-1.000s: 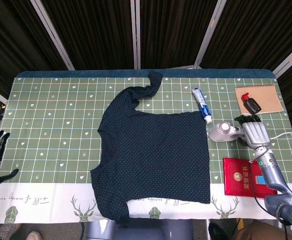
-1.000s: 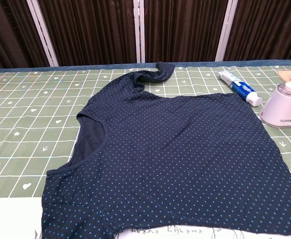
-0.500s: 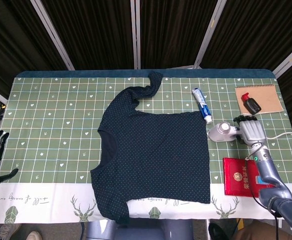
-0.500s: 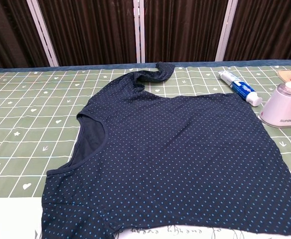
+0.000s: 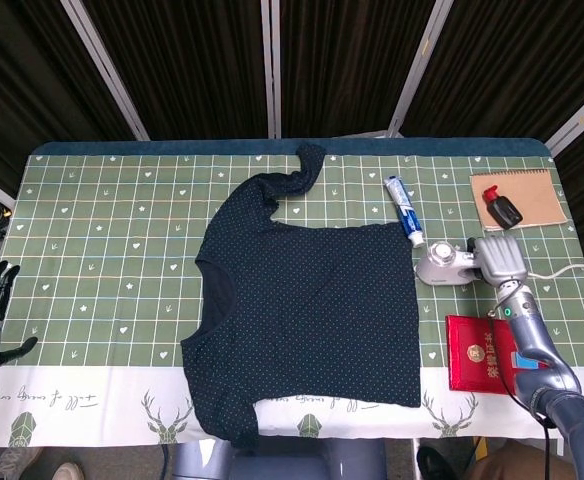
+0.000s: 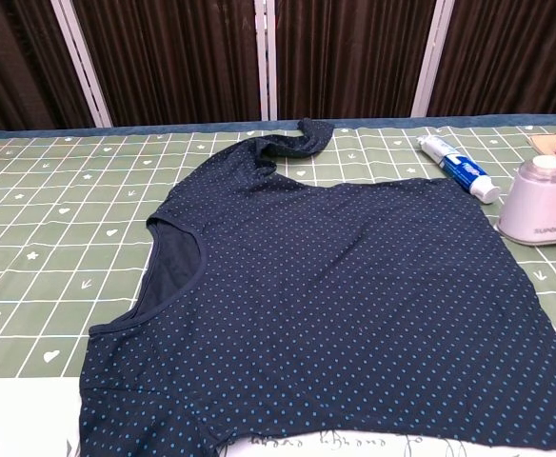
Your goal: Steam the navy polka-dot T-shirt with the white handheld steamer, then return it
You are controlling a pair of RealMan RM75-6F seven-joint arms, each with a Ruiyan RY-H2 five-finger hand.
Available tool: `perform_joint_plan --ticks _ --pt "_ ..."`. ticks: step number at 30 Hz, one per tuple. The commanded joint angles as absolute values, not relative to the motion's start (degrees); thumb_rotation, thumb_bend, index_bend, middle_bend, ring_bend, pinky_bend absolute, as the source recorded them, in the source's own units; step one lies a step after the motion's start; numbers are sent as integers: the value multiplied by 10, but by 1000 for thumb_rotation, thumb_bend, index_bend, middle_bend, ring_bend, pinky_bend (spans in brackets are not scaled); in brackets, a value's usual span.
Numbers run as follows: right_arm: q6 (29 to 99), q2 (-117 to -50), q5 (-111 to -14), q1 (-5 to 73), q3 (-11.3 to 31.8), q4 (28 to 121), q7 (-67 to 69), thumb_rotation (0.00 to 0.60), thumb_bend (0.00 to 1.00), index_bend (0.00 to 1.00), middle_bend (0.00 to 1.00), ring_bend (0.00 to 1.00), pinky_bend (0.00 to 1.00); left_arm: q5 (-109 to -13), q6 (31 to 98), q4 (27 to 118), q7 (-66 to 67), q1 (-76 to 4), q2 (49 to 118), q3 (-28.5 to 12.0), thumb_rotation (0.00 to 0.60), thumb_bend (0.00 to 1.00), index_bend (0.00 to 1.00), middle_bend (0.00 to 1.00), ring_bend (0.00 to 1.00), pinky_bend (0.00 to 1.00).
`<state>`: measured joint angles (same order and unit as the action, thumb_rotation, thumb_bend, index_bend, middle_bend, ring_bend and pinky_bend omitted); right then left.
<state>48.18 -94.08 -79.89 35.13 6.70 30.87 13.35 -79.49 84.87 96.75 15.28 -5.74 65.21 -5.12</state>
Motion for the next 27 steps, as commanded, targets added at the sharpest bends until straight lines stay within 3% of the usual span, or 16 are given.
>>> perform_joint_plan --ticks 1,9,14,19,27 --pt "531 -936 -822 348 61 310 200 600 1000 831 658 592 840 -795 849 968 151 -57 651 -51 600 0 0 0 0 0" --pt "660 -908 -890 348 38 330 313 600 1000 830 658 610 869 -797 851 969 142 -57 647 -51 600 0 0 0 0 0" --pt "717 -884 -927 365 32 397 329 600 1000 824 658 614 883 -798 850 971 137 -57 644 -51 600 0 0 0 0 0" --pt "732 -868 -956 390 28 480 304 600 1000 821 658 615 888 -796 848 971 132 -57 642 -51 600 0 0 0 0 0" --pt "689 -876 -996 440 12 576 235 600 1000 817 658 615 888 -788 844 967 127 -59 640 -54 600 0 0 0 0 0"
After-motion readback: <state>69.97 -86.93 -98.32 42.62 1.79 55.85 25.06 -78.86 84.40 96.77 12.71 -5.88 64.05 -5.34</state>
